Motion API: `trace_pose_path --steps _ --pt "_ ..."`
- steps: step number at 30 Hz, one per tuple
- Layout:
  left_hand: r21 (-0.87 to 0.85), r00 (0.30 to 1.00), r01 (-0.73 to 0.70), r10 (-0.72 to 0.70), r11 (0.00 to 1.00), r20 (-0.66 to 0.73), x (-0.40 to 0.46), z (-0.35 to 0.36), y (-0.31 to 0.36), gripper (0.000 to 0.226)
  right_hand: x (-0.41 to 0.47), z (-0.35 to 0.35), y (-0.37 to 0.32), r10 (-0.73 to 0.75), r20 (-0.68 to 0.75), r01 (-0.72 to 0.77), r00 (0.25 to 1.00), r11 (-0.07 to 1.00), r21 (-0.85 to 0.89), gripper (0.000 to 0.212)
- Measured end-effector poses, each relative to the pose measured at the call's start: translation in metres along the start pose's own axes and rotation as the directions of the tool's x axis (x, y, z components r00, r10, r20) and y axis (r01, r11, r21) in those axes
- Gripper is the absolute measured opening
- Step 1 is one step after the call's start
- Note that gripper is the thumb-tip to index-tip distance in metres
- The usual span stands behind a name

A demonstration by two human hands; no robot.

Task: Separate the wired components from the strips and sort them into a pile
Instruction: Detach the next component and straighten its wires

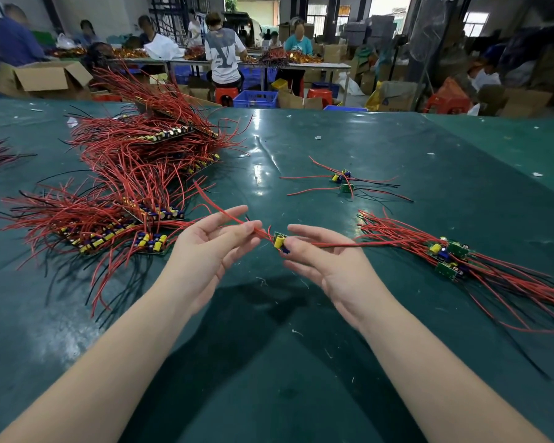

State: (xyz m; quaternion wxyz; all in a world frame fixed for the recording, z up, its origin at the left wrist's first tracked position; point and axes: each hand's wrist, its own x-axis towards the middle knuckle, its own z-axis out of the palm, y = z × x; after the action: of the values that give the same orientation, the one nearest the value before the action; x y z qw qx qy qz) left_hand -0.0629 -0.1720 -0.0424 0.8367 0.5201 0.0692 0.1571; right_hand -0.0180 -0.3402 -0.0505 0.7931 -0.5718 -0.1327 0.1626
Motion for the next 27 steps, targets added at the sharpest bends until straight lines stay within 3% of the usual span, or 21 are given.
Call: trace_pose_path --steps 8,18,27 --pt "0.024 0.999 0.000 -0.002 1.000 0.043 0.000 0.003 -0.004 0.015 -0.003 0.003 0.005 0.013 -0.038 -0.009 0.999 0.996 0.091 0.007" --pt "-0.078 0.995 0.057 -0.063 0.995 -0.083 0.002 0.001 -0.003 0.014 -0.007 0.009 0.007 0.026 -0.039 -0.021 0.999 0.992 0.122 0.008" --pt "-0.041 0.993 -0.027 0.022 0.999 -0.118 0.002 0.001 -0.006 0.013 -0.009 0.012 0.005 0.131 0.027 -0.134 0.991 0.963 0.233 0.013"
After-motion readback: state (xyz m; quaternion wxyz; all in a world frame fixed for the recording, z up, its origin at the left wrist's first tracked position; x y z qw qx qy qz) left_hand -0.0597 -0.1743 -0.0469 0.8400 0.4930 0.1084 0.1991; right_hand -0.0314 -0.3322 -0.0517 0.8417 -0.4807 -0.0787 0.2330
